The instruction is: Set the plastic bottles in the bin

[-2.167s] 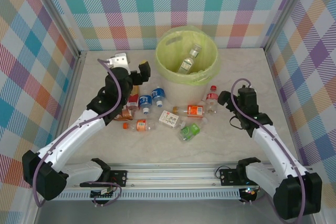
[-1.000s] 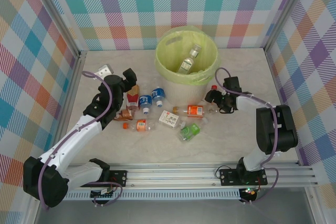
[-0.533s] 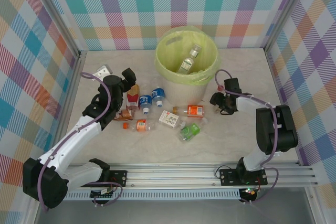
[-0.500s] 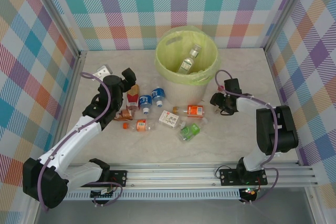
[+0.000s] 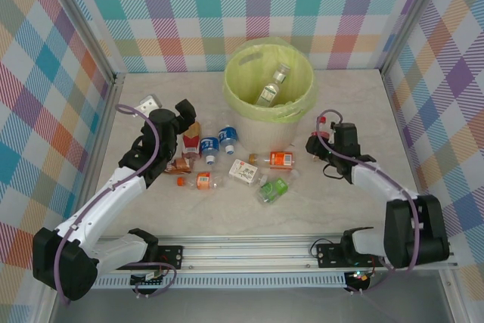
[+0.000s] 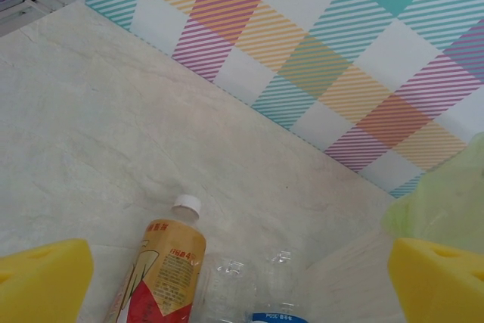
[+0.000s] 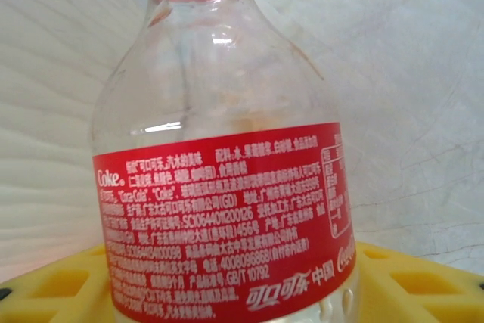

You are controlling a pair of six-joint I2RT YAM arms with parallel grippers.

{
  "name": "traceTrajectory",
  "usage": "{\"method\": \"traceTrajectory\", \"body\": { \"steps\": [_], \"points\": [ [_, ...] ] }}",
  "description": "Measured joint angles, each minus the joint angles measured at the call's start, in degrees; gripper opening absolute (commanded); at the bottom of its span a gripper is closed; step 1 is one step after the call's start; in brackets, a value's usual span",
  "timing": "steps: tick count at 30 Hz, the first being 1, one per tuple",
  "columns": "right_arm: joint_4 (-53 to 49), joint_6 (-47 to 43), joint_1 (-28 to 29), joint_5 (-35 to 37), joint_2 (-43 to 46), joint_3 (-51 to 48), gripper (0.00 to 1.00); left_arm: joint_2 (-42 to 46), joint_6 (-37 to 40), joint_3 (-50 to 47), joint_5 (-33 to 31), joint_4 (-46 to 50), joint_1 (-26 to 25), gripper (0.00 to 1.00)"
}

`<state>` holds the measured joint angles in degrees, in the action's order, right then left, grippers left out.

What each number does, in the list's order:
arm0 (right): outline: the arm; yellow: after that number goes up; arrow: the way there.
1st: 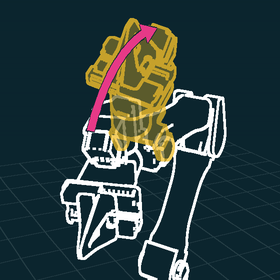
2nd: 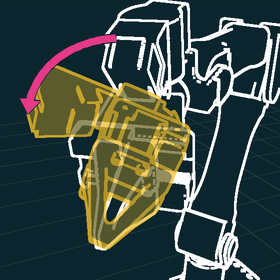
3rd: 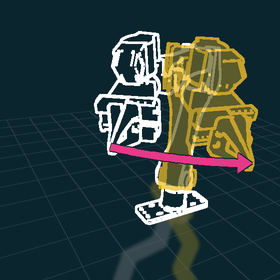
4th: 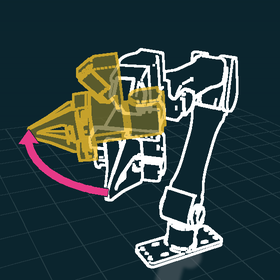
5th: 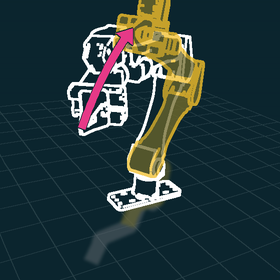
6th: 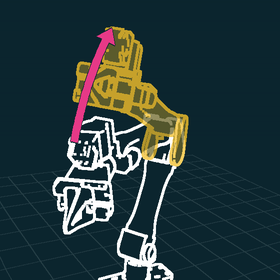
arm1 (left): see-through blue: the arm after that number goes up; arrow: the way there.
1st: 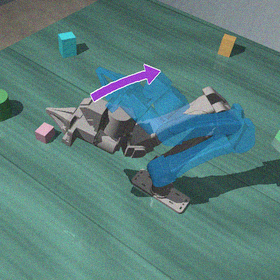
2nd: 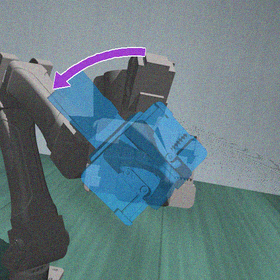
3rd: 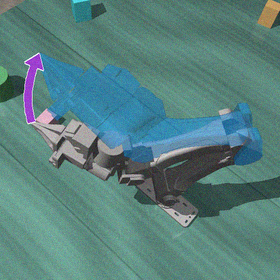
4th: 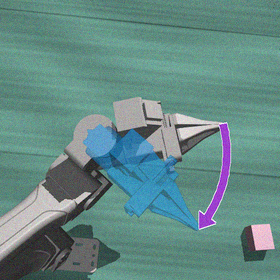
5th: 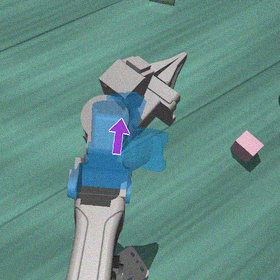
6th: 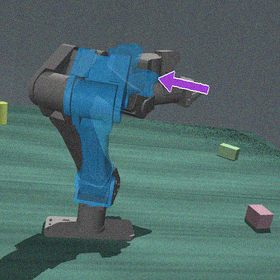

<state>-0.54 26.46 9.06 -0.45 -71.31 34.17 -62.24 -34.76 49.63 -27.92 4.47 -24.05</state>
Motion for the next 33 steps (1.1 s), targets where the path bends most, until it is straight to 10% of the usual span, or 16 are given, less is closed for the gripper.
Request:
{"method": "traceTrajectory", "body": {
  "steps": [16,33],
  "points": [
    [1.18,-3.39,0.0,-9.55,18.53,5.77,0.46,-0.2,-0.61,-0.02,-0.04,1.64,0.37,1.0],
    [2.95,-7.52,1.01,-22.64,-1.03,40.37,0.51,2.86,-6.86,-4.76,-0.31,9.01,1.01,1.0]
  ]
}}
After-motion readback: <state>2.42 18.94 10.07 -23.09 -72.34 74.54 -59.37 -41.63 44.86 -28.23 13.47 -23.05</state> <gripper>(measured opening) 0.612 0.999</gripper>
